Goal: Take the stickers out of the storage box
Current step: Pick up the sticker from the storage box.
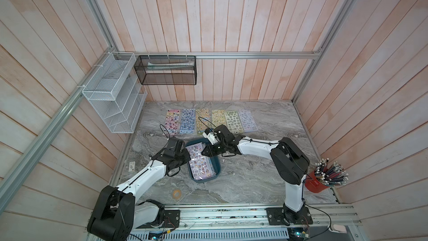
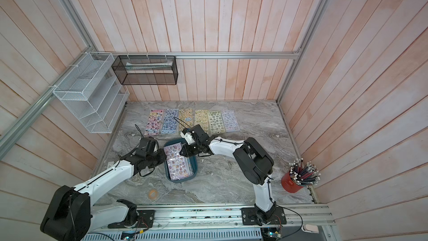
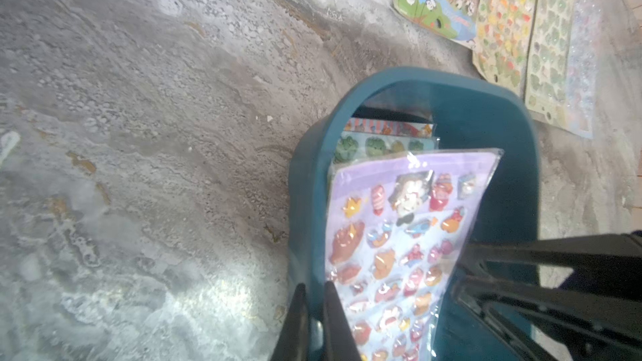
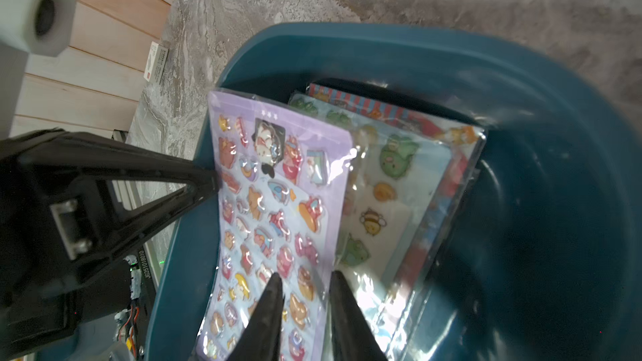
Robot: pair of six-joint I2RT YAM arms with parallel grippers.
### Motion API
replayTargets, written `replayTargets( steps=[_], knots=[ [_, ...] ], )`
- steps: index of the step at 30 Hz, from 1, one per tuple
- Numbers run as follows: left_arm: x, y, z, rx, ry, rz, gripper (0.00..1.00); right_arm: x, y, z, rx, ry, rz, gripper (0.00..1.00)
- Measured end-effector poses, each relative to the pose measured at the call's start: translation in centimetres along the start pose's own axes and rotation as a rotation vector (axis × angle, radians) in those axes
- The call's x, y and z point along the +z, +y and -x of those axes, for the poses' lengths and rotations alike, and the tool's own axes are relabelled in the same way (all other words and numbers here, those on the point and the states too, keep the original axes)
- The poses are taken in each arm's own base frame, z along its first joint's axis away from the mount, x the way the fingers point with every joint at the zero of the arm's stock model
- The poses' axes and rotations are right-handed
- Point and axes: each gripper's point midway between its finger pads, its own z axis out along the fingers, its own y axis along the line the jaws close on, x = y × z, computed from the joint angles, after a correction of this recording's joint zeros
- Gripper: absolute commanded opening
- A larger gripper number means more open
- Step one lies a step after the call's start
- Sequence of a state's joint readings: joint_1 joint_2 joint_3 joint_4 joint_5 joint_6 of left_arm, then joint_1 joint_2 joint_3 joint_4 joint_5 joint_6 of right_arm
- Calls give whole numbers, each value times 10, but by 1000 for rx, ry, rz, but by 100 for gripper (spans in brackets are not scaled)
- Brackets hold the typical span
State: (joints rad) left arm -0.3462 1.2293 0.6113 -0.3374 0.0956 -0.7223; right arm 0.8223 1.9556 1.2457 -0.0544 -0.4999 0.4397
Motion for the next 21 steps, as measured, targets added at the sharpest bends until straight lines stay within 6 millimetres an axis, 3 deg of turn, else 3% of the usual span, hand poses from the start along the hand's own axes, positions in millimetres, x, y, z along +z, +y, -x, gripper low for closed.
replayTargets(
  steps=[10,21],
  knots=[
    [0,1,0,0,-1,4,0,-5,2,1,16,-15,39,2],
    [-1,1,1,3,-2,12,0,-36,28,17,-12,-81,130,0]
  ],
)
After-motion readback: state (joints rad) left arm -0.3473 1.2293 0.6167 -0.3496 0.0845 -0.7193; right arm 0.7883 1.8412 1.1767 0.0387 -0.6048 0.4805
